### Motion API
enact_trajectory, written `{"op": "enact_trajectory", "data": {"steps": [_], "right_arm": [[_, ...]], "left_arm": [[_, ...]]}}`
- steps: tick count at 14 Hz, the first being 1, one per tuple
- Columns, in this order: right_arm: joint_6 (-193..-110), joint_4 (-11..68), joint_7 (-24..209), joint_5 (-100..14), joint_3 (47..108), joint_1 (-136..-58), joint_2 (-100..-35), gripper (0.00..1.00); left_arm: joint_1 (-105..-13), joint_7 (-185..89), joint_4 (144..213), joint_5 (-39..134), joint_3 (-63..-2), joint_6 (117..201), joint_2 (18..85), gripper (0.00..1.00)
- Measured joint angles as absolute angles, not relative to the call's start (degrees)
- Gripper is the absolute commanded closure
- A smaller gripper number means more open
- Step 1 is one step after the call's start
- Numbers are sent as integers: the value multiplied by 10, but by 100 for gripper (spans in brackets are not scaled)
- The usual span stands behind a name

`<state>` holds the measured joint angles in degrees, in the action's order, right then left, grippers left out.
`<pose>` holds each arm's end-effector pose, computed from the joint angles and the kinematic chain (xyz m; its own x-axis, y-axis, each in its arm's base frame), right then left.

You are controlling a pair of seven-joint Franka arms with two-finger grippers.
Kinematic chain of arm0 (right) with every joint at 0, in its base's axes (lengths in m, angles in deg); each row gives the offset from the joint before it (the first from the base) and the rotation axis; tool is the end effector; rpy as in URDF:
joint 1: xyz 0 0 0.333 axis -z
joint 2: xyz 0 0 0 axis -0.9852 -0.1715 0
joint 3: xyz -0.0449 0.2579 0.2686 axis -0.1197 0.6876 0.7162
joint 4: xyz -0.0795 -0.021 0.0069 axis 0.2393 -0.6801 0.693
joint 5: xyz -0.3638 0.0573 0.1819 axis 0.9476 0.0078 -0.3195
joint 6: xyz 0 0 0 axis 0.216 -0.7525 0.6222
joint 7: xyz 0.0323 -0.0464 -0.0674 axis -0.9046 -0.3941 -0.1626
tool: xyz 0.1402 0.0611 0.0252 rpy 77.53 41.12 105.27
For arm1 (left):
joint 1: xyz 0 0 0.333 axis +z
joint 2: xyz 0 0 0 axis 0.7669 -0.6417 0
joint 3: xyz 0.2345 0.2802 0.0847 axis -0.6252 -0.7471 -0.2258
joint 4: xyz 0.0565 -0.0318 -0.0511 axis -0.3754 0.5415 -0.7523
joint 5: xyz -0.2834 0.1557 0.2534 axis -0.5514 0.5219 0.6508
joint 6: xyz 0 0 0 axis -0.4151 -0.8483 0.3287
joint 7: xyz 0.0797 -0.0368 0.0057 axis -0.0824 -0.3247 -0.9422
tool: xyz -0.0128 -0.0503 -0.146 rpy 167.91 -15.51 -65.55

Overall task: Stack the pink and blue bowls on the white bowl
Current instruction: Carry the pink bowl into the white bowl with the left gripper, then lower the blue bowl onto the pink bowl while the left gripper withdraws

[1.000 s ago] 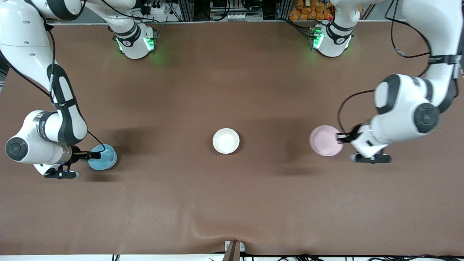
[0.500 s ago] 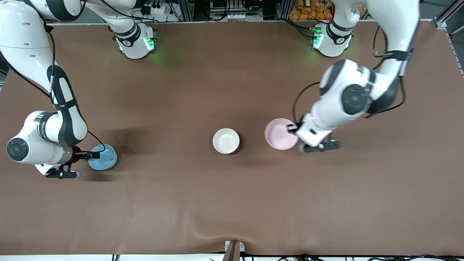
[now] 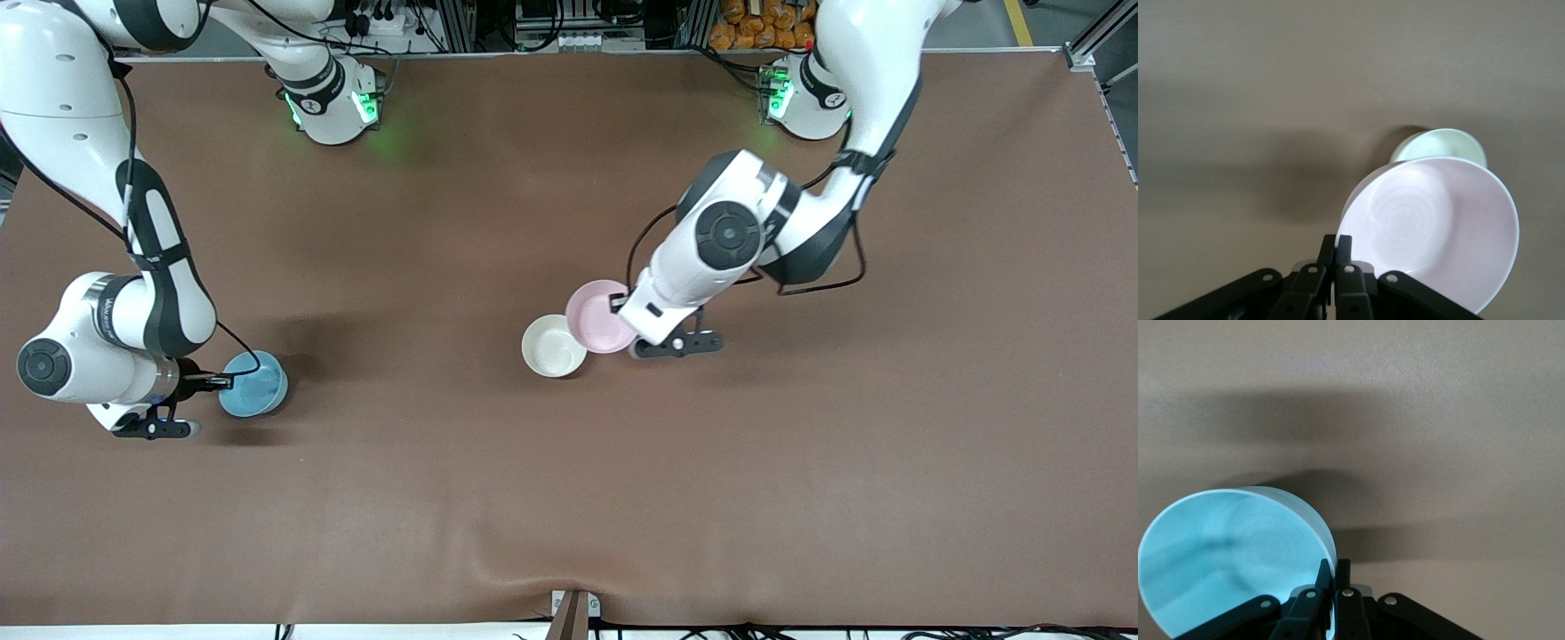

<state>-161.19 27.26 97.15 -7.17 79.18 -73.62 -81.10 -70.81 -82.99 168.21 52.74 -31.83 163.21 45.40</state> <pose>0.6874 -0.1216 0.1948 0.9867 -0.0138 -0.1620 -0.0142 -0.9999 -0.0012 0.5910 -0.4492 0.3377 0.9857 0.0979 -0.1372 0.1219 -0.9763 0.1789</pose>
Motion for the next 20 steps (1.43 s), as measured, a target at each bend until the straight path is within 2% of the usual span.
{"op": "enact_trajectory", "data": {"steps": [6, 10, 20], "right_arm": [[-1614, 257, 972, -78, 796, -738, -800, 100], [-1611, 253, 973, -79, 803, -738, -775, 100], [-1486, 254, 919, -182, 825, -781, -710, 100]], "left_arm": [[-759, -846, 1652, 527, -325, 1732, 372, 100], [-759, -845, 1647, 538, -330, 1739, 362, 100], [-762, -844, 1648, 557, -330, 1757, 333, 100]]}}
